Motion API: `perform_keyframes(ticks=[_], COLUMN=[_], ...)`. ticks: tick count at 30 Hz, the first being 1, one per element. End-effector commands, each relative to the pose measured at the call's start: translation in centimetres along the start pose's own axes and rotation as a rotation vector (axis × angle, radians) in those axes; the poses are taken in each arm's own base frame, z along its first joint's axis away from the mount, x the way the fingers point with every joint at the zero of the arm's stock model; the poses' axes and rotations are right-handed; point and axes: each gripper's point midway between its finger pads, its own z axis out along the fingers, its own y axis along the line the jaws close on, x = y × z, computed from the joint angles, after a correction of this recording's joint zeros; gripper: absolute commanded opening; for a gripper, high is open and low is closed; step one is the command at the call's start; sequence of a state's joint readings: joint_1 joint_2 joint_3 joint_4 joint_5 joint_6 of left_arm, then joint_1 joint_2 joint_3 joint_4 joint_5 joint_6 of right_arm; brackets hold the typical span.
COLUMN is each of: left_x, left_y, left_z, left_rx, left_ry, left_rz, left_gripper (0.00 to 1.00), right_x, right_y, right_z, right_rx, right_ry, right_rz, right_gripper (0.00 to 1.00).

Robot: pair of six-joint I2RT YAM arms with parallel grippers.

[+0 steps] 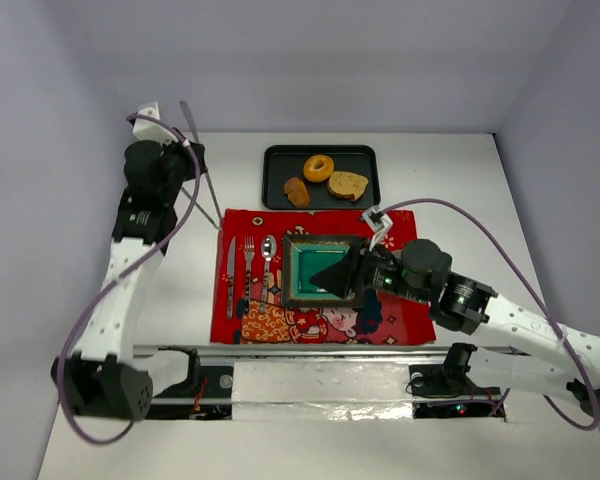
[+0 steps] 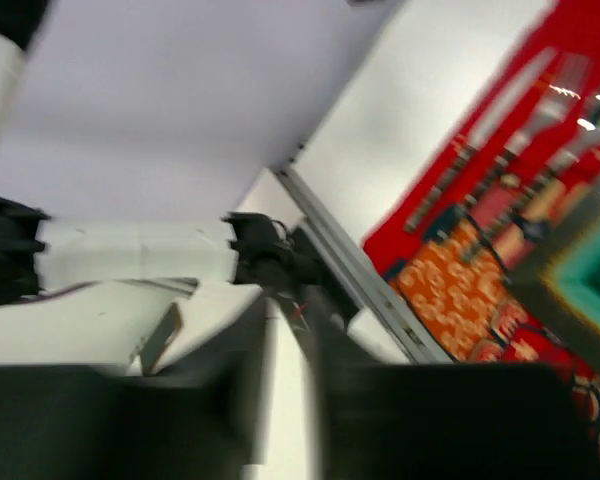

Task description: Place the bread

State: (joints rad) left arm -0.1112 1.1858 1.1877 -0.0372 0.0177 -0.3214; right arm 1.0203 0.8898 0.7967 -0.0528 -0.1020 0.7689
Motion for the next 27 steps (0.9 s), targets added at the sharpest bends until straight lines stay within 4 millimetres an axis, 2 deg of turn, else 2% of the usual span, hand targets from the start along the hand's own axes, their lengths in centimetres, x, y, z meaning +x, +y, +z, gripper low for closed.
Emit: perform_keyframes(ticks=[1, 2, 3, 4, 5, 7, 8, 10, 11, 12, 13, 16, 17, 19, 22, 23, 25, 26, 27], left_x=[2.2, 1.2, 1.1, 1.9, 1.8, 1.1, 1.4, 1.1, 0.9, 0.6, 0.5, 0.2, 0.1, 0.2, 0.6, 0.6, 1.0, 1.1, 1.1], left_y=[-5.6, -6.8, -7.5, -8.5, -9.4, -11.0, -11.3, -12.4, -12.7, -13.1, -13.4, -14.0, -14.1, -14.4, -14.6, -14.7, -14.8, -14.8, -14.8], left_z=[-3.3, -5.3, -6.3, -7.4, -8.5, -11.8, -12.1, -14.4, -15.0, -16.1, -16.8, -18.8, -19.4, -20.6, -21.7, -22.1, -22.5, -22.7, -23.0], left_rx=[0.322, 0.390, 0.437, 0.522, 0.574, 0.705, 0.740, 0.843, 0.872, 0.905, 0.946, 1.027, 1.050, 1.099, 1.161, 1.179, 1.210, 1.219, 1.229], left_ry=[0.074, 0.040, 0.031, 0.039, 0.045, 0.012, 0.007, -0.003, -0.008, -0.011, -0.025, -0.039, -0.048, -0.054, -0.053, -0.037, -0.023, -0.009, -0.009], left_rz=[-0.125, -0.143, -0.164, -0.180, -0.241, -0.308, -0.293, -0.344, -0.355, -0.381, -0.373, -0.373, -0.369, -0.371, -0.367, -0.395, -0.402, -0.418, -0.420], left_gripper=[0.00, 0.00, 0.00, 0.00, 0.00, 0.00, 0.00, 0.00, 0.00, 0.00, 0.00, 0.00, 0.00, 0.00, 0.00, 0.00, 0.00, 0.00, 0.00], right_x=[-3.9, -4.5, -4.7, -4.5, -5.4, -6.1, -6.2, -6.4, -6.8, -6.9, -6.8, -6.2, -5.9, -5.1, -3.2, -2.5, -1.2, -0.5, -0.2], right_y=[7.0, 7.1, 7.2, 6.8, 7.4, 7.4, 7.4, 7.2, 6.5, 6.5, 6.3, 5.7, 5.7, 5.2, 6.1, 7.5, 8.1, 9.3, 9.5], right_z=[0.3, 0.8, 1.4, 2.6, 2.9, 4.1, 4.4, 5.2, 6.0, 6.3, 6.7, 7.9, 8.2, 9.1, 9.7, 9.4, 9.5, 8.8, 8.8], right_rx=[-0.287, -0.278, -0.274, -0.263, -0.284, -0.290, -0.295, -0.288, -0.267, -0.268, -0.263, -0.255, -0.262, -0.260, -0.353, -0.431, -0.503, -0.589, -0.616], right_ry=[-0.101, -0.114, -0.116, -0.102, -0.137, -0.179, -0.186, -0.202, -0.215, -0.219, -0.215, -0.199, -0.186, -0.152, -0.062, -0.018, 0.043, 0.080, 0.096], right_rz=[-0.082, -0.087, -0.093, -0.099, -0.111, -0.125, -0.134, -0.137, -0.134, -0.134, -0.131, -0.127, -0.125, -0.120, -0.130, -0.137, -0.143, -0.156, -0.154], right_gripper=[0.11, 0.00, 0.00, 0.00, 0.00, 0.00, 0.00, 0.01, 0.07, 0.21, 0.54, 0.96, 1.00, 1.00, 1.00, 1.00, 1.00, 1.00, 1.00])
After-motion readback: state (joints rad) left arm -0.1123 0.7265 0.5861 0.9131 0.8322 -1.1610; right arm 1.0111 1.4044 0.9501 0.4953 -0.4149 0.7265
